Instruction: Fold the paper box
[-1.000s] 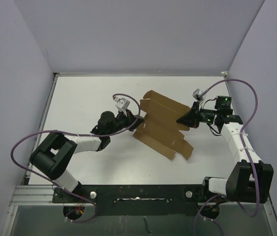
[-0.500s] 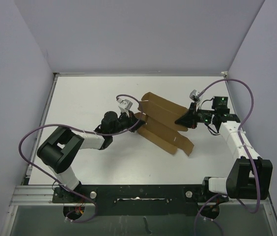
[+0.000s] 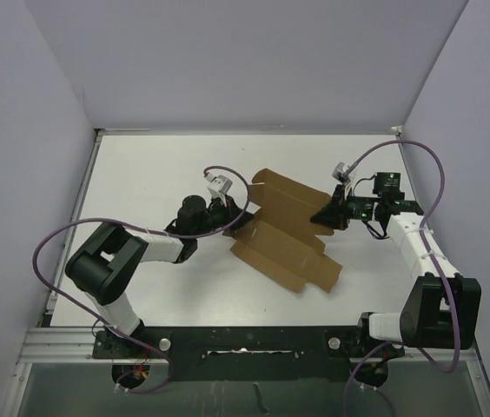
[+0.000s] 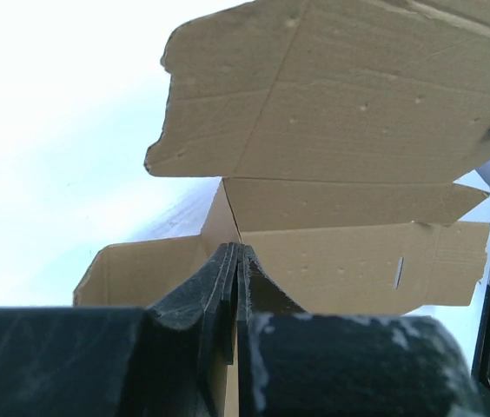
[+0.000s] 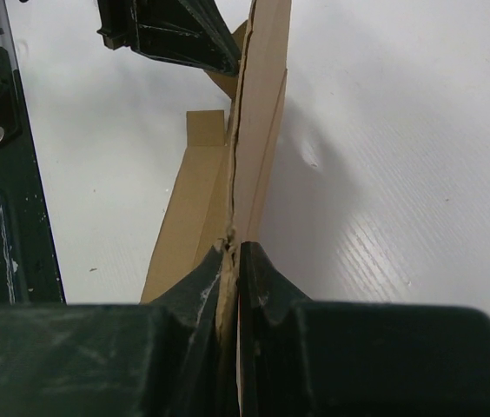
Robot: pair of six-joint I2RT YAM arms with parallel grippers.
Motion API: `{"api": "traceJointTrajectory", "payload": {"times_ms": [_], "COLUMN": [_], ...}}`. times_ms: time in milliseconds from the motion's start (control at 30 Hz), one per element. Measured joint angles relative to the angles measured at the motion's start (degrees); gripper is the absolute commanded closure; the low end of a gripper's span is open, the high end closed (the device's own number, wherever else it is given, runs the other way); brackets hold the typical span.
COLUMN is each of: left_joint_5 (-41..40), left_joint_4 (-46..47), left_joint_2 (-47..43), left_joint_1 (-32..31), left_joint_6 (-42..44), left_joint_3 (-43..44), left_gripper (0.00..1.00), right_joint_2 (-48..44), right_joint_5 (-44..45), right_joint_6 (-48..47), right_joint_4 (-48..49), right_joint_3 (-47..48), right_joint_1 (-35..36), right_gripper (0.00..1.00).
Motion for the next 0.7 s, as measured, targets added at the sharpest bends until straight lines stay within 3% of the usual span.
{"api": "traceJointTrajectory", "payload": {"times_ms": [67,467,700], "left_joint_5": [0.0,-3.85,-7.43], "left_joint_4": [-1.03,-23.32,-42.45], "left_joint_2": [-0.63,-24.79,-26.62], "left_joint_1": [0.28,6.84,7.58], "left_joint_6": [0.02,2.16,0.66], "left_joint_3": [-0.59,-3.61,1.49], "left_gripper": [0.99,0.55,0.49], "right_joint_2": [0.0,-0.85,-1.79], "right_joint_5": [0.59,1.36,1.31], "right_joint_6": [-0.37,-0.7,-0.68], "right_joint_4": [-0.37,-1.81,-1.86], "right_joint_3": [0.04,0.09,0.11], "right_joint_1": [0.04,0.26,0.24], "right_gripper": [1.0,1.0,1.0]}}
